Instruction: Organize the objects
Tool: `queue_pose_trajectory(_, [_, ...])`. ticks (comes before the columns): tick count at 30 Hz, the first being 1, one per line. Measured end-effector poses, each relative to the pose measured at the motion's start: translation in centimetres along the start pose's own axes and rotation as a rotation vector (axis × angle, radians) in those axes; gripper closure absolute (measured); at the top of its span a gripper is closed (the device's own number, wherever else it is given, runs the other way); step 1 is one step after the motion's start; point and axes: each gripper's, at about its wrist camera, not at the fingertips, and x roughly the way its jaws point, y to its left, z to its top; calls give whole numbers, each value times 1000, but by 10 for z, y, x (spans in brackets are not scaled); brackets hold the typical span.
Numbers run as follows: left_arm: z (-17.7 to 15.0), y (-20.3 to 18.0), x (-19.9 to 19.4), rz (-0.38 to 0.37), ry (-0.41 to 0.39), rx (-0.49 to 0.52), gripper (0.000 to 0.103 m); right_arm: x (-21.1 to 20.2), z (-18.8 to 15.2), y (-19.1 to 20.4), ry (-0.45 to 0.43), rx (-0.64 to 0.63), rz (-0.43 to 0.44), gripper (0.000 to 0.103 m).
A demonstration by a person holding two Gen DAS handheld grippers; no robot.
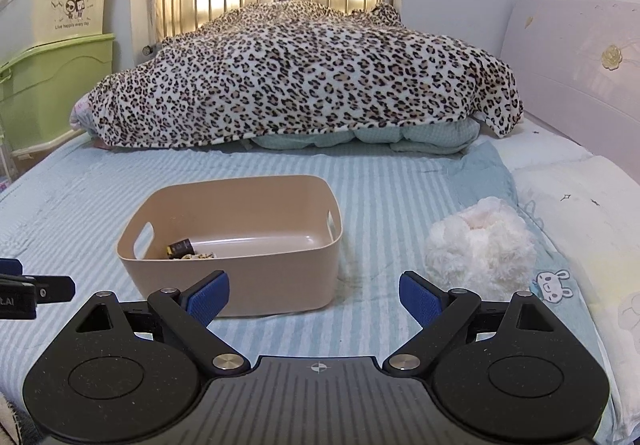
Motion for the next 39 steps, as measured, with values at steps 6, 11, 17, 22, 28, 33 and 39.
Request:
queue_pose_trajectory(6, [-10,1,-7,-8,5,0,18,-14,-11,2,-7,-7,8,10])
queue_pose_trajectory(11, [-19,2,-13,-15,16,3,18,-18,-16,4,-4,-19,10,10])
queue_pose_trajectory(17, [-27,8,-21,-15,6,-15,18,-21,-19,1,0,-10,13,10])
queue_pose_trajectory(22, [-31,7,-24,-13,7,-6,18,-22,-22,1,8,-10,10,10])
queue_pose_trajectory(28, [-31,8,-25,-13,0,-12,18,-25,-26,2,16,-19,12,10])
queue_pose_trajectory(33, [-32,9,-25,-13,10,-7,18,-25,-28,3,27,-19,19,10])
queue_pose_trajectory(39, [-35,10,-26,-22,16,-15,18,-26,-30,5,32,-22,17,10])
